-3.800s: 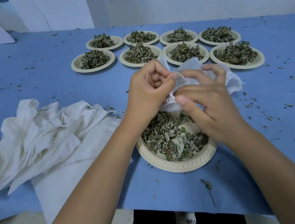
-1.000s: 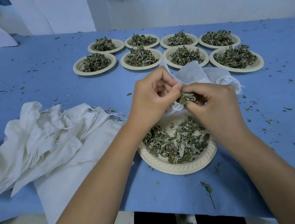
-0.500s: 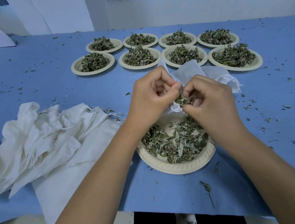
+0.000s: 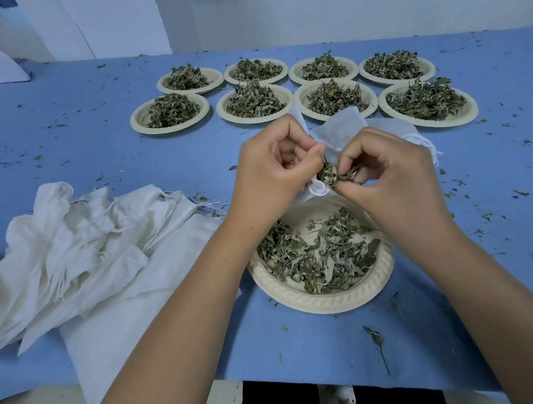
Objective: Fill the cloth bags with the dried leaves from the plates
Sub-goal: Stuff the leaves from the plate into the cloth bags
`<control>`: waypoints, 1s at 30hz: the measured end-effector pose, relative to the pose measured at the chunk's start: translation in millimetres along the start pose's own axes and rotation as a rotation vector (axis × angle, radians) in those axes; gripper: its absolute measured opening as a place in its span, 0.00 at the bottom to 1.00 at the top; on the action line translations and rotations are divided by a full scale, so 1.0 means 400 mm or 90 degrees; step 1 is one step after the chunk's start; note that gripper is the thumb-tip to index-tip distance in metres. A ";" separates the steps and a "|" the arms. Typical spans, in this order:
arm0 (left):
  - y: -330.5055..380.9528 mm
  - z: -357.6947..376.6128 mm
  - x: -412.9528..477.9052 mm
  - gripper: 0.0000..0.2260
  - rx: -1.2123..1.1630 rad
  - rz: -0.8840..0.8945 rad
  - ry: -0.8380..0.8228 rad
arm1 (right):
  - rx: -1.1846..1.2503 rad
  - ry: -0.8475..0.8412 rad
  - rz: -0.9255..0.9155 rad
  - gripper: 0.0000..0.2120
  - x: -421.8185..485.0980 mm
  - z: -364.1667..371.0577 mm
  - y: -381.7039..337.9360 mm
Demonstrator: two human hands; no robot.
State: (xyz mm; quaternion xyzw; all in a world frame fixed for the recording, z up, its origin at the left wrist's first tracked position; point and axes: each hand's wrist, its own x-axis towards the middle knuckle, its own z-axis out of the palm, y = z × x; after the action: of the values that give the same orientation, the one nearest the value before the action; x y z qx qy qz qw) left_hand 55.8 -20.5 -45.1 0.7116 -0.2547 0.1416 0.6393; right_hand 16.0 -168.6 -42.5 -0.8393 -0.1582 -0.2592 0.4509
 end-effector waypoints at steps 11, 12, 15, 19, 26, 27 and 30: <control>0.001 0.003 -0.002 0.10 0.002 -0.002 0.003 | -0.051 -0.014 -0.038 0.12 -0.001 -0.001 0.006; 0.001 0.002 -0.002 0.10 0.001 -0.002 0.003 | -0.063 -0.022 -0.050 0.10 -0.001 0.000 0.006; 0.001 0.000 -0.002 0.10 0.000 0.002 0.002 | -0.122 -0.042 -0.091 0.06 0.001 0.001 0.007; 0.000 0.000 0.000 0.11 -0.011 0.000 0.026 | -0.146 -0.029 -0.147 0.09 0.001 0.002 0.010; 0.004 -0.001 -0.001 0.11 -0.031 0.008 0.032 | -0.270 -0.028 -0.187 0.14 -0.012 0.013 -0.013; 0.004 -0.001 -0.002 0.11 -0.028 0.011 0.021 | -0.280 -0.092 -0.170 0.13 -0.014 0.022 -0.011; 0.003 0.004 -0.006 0.10 -0.016 0.010 0.000 | -0.231 -0.114 -0.156 0.15 -0.012 0.020 0.000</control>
State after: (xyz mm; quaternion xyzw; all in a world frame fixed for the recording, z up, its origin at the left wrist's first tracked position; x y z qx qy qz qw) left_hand 53.1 -21.8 -45.4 0.7014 -0.2621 0.1435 0.6471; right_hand 14.4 -161.9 -49.0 -0.9008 -0.2488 -0.2609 0.2420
